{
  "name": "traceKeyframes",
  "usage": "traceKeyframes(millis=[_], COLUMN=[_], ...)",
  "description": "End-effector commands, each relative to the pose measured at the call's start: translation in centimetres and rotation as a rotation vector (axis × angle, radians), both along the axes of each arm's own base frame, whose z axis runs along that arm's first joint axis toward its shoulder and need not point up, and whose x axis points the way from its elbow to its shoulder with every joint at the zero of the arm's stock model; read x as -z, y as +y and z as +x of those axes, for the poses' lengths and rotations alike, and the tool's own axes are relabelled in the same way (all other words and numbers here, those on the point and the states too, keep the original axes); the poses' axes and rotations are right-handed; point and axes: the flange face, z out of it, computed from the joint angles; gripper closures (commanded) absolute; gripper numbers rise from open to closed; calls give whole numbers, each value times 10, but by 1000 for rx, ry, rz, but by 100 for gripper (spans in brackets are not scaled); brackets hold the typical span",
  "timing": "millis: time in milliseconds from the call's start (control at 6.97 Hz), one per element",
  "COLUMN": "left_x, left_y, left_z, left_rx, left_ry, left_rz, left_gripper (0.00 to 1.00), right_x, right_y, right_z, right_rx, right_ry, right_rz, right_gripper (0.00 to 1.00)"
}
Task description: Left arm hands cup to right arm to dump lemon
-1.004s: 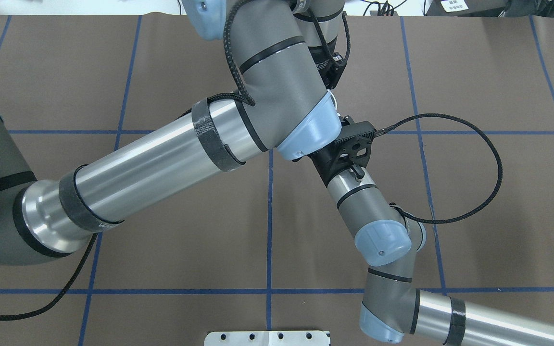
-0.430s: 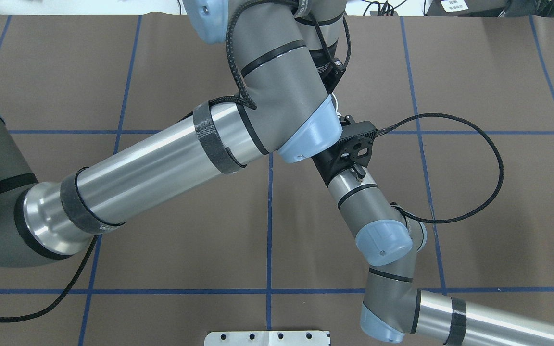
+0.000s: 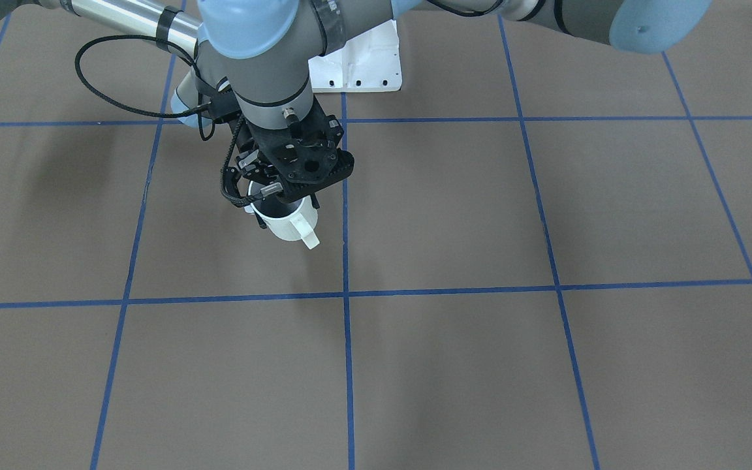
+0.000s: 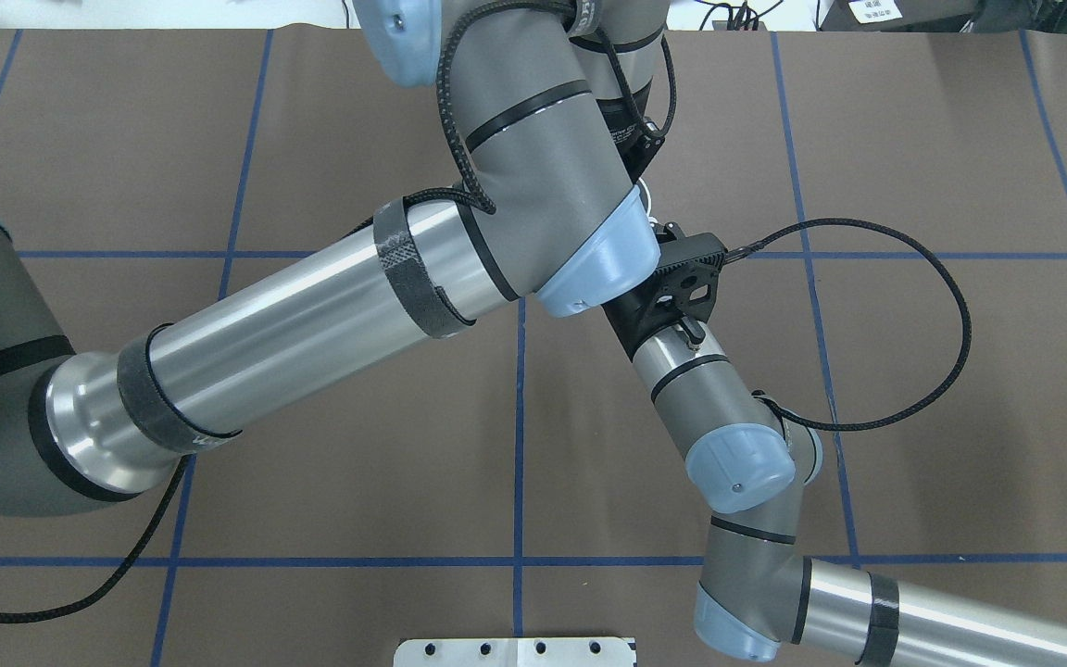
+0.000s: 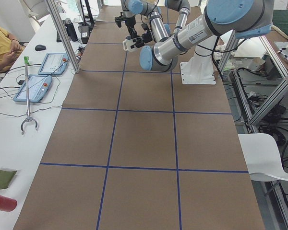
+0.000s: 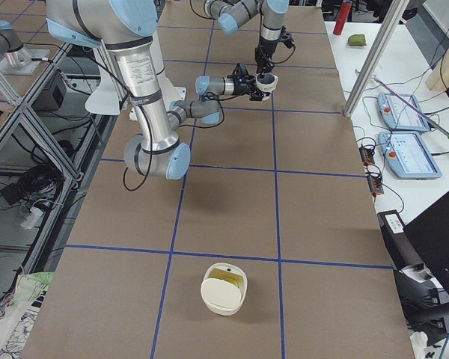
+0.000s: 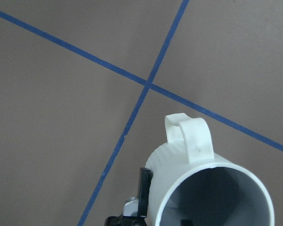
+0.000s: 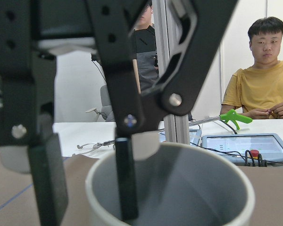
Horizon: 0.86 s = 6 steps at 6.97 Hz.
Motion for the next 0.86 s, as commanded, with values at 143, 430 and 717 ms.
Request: traceKeyframes(millis=[143, 430, 717], left_x=[0, 0, 0], left_y=[0, 0, 0], left_z=[0, 0, 0], left_rx=[-1, -1, 1], left_ry=[0, 0, 0], left_rz=[0, 0, 0], left_gripper=[61, 62, 71], right_x=[2, 2, 2], right_y=[0, -1, -1], right_z=[1, 1, 1], right_rx=[0, -2, -2], right_ry=[-3, -3, -5], right_rz=[1, 1, 2], right_gripper=[66, 66, 66])
